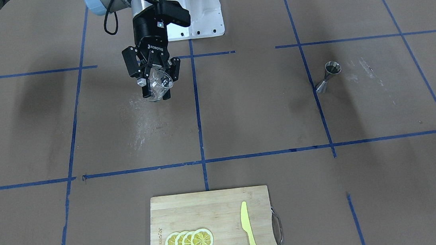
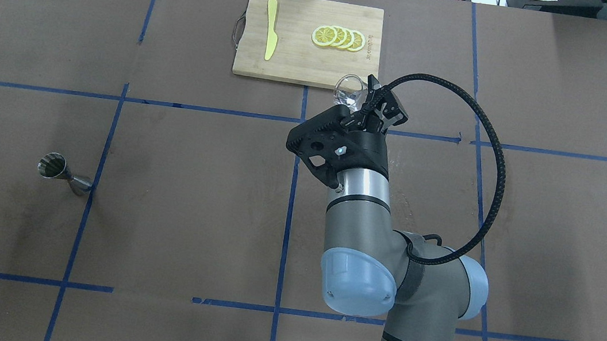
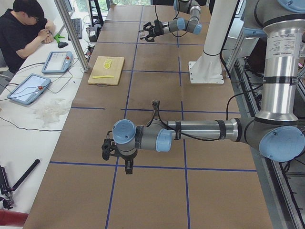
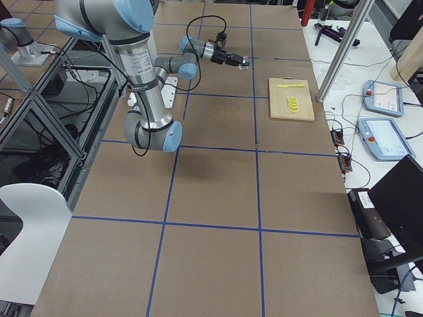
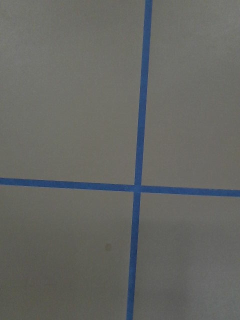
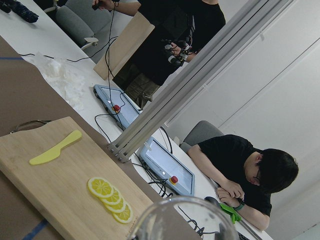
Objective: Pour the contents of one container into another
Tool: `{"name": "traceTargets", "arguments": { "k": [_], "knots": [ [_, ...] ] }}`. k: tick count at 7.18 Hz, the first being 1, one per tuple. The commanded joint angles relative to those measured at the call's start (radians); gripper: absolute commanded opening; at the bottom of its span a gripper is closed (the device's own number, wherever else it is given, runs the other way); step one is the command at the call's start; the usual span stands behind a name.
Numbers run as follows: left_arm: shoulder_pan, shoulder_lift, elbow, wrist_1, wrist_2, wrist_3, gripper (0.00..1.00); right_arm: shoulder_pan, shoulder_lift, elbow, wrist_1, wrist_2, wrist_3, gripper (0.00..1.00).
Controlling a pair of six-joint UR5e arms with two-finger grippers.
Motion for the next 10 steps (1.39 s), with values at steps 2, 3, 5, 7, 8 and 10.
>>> {"name": "traceTargets", "arguments": {
  "k": [2,3,5,7,8,10],
  "knots": [
    [-0.003,-0.021,-0.005,0.0,0.05,-0.002,1.0,0.003,-0.115,-0.003,0.199,0.017,0.014,0.0],
    [-0.003,-0.022,-0.006,-0.001,0.05,-0.004,1.0,0.003,-0.151,-0.003,0.277,0.017,0.084,0.0],
    [-0.003,-0.024,-0.006,-0.008,0.048,-0.004,1.0,0.005,-0.267,0.001,0.317,0.017,0.183,0.0],
    [-0.003,-0.025,-0.009,-0.01,0.048,-0.004,1.0,0.003,-0.333,-0.007,0.317,0.016,0.296,0.0],
    [-0.003,-0.03,-0.01,-0.01,0.048,-0.004,1.0,0.003,-0.374,-0.008,0.317,0.017,0.399,0.0],
    [-0.003,-0.031,-0.014,-0.01,0.048,-0.004,1.0,0.003,-0.434,-0.022,0.317,0.017,0.535,0.0]
  ]
}}
